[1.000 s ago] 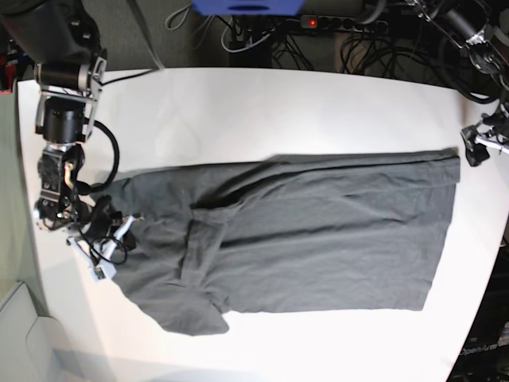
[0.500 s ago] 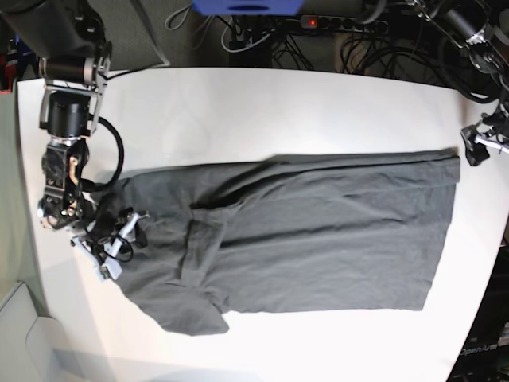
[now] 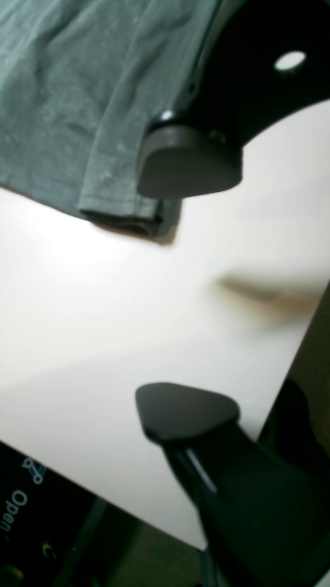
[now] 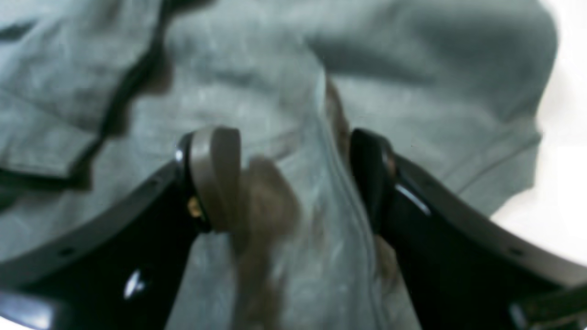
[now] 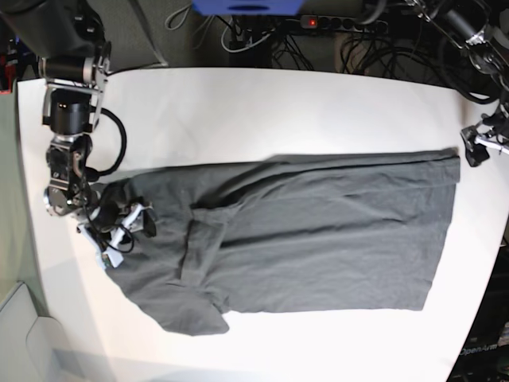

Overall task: Layout the t-shirt on the table in an organized manner, then fold the t-shirt properly
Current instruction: 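Drag the shirt side with the right gripper back toward the collar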

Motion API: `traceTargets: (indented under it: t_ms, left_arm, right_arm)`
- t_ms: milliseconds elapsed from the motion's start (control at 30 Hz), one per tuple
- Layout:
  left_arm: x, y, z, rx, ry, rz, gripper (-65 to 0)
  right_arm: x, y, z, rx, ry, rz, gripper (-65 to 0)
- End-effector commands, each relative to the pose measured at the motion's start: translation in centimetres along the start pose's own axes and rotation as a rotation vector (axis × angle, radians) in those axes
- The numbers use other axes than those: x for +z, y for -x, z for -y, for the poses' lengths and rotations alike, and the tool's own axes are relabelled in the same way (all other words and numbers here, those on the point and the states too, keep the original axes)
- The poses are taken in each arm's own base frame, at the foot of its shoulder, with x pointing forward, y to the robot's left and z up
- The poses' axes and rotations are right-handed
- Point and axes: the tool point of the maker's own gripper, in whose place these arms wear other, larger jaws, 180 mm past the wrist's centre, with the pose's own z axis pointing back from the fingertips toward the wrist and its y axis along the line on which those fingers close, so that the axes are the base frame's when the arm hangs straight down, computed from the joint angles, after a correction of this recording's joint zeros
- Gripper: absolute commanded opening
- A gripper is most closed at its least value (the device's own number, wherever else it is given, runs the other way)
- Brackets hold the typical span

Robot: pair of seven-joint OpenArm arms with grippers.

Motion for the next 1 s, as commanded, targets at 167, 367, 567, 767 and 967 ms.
traceTargets:
  t_ms: [167,367,567,767,967]
  left_arm:
    - [0.5,-2.2,-0.3,-0.018,-0.004,0.063,-3.2]
    - [0.5,-2.1,-0.3,-0.018,-0.004,0.061,-3.2]
    - [0.5,-2.1,-0.3,-0.018,-0.004,0.061,-3.2]
    - [0.5,-2.0,-0.2,-0.018,-0.003,0.056,-3.2]
    - [0.5,-2.1,-0.2,-0.018,-0.003,0.059,-3.2]
  right_arm:
    - [0.4,-3.1,0.8,0.011,0.010,0.085,-34.7]
    - [0.4,-3.2,0.8,0.014,0.010,0.082,-65.0]
    - [0.6,-3.0,1.1,0.008,0.016,0.082,-65.0]
    - [1.6,-3.2,2.8,-0.043,0.054,0.113,-65.0]
    - [3.9,-2.0,2.7,0.024,0.094,0.112,-65.0]
